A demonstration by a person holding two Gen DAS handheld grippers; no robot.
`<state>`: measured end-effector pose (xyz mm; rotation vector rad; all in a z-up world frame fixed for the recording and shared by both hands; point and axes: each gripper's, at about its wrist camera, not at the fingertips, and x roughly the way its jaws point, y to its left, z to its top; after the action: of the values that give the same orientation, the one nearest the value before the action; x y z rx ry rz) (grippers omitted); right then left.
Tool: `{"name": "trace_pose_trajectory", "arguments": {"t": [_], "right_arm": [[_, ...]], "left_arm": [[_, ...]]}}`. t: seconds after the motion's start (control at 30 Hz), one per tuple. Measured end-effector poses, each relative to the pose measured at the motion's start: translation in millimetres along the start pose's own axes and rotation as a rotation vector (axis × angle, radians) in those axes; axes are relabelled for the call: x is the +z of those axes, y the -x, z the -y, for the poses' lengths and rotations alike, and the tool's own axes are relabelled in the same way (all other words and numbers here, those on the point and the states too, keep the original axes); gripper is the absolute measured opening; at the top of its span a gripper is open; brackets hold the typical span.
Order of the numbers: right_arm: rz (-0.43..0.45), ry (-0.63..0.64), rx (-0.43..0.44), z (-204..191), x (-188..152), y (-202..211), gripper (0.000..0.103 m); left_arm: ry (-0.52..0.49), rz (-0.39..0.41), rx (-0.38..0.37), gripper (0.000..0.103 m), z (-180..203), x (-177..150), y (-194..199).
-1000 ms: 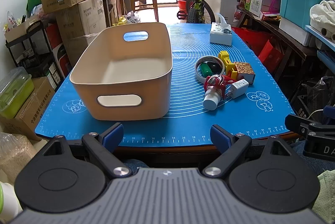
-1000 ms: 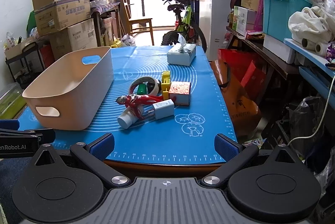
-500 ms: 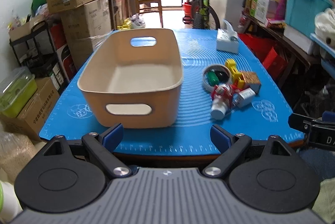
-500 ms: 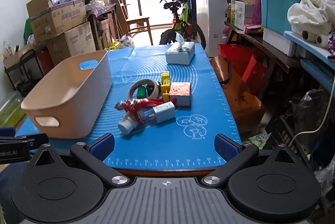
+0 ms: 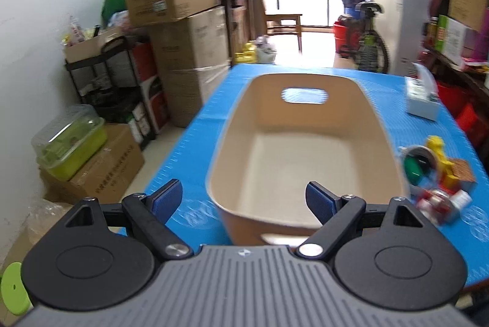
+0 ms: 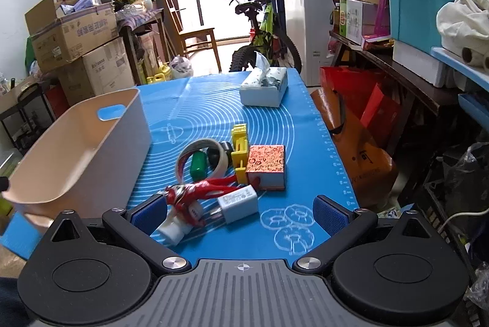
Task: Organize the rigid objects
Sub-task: 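Grasp the basket rim with the left tool while the right tool grasps the white charger, then carry the white charger into the basket with the right tool and release it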
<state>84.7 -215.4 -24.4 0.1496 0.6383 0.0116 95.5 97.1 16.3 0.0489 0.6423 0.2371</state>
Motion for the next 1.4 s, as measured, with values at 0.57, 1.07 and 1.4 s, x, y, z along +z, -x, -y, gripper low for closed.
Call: {"name": "trace_pose_trajectory", "arguments": {"t": [0.57, 1.07, 1.4], "right_arm": [[-0.153, 0.090, -0.003, -1, -5, -104, 0.100], [-0.168, 0.087, 0.009, 2, -6, -131, 0.088], [-0.207, 0.093, 0.055, 0, -10, -141, 0.058]], "left_arm": [[0.047, -0.135, 0.049, 0.060, -36, 3, -66], [0.045, -0.177, -0.002, 0.024, -31, 1, -79], [0.063, -0.181, -0.017, 0.012, -30, -1, -82]]}}
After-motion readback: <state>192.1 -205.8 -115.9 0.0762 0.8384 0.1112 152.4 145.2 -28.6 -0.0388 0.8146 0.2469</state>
